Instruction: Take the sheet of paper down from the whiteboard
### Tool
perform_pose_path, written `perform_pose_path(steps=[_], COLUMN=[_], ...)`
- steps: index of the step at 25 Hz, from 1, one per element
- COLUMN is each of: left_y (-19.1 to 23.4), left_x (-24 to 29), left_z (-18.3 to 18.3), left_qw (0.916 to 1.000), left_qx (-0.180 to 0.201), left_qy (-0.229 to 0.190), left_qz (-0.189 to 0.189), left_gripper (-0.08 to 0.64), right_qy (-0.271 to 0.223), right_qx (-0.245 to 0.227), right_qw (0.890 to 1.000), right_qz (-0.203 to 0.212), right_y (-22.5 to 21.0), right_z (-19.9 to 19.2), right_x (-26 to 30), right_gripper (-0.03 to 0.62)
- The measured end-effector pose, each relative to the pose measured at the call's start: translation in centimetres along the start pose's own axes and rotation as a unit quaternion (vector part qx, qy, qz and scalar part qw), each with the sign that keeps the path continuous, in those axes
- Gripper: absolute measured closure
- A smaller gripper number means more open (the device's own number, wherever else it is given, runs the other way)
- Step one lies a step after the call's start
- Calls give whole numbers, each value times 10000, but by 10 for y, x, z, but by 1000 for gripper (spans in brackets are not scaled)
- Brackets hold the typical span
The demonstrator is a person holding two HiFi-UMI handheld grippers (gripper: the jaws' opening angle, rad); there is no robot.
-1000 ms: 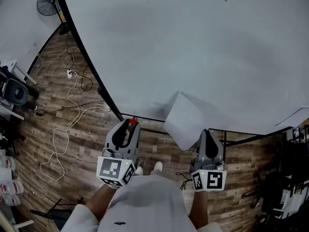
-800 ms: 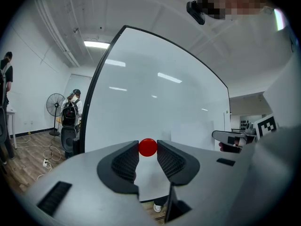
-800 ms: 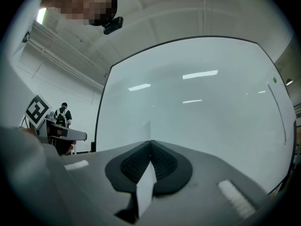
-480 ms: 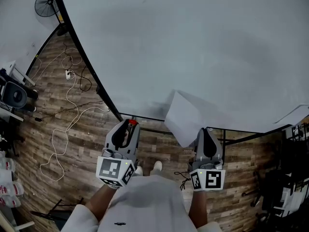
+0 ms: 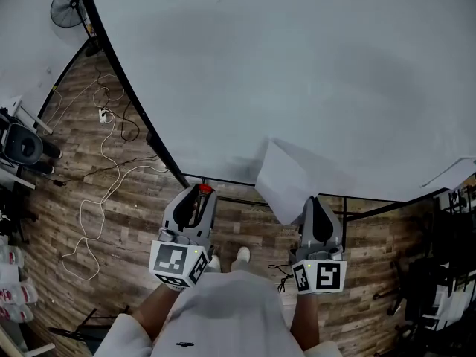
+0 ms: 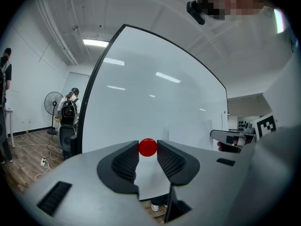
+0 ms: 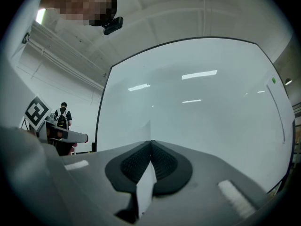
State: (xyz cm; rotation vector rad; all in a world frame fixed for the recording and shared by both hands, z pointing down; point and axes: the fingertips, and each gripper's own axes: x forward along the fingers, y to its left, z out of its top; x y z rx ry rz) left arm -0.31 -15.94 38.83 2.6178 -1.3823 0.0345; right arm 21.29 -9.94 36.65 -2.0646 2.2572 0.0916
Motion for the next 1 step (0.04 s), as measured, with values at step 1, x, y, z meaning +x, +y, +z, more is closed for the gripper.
perform_pose_path(steps=[1], left_y=[0], left_x=[0], left_z=[0], left_qw=[10000], left_qx=[2], left_qy=[4], left_qz=[-8], left_gripper=[436], right_qy=[5], right_qx=[-1], right_qw=[10000], right_qz=[-1], right_y=[1], right_z=[0], right_x=[0], right_gripper=[581])
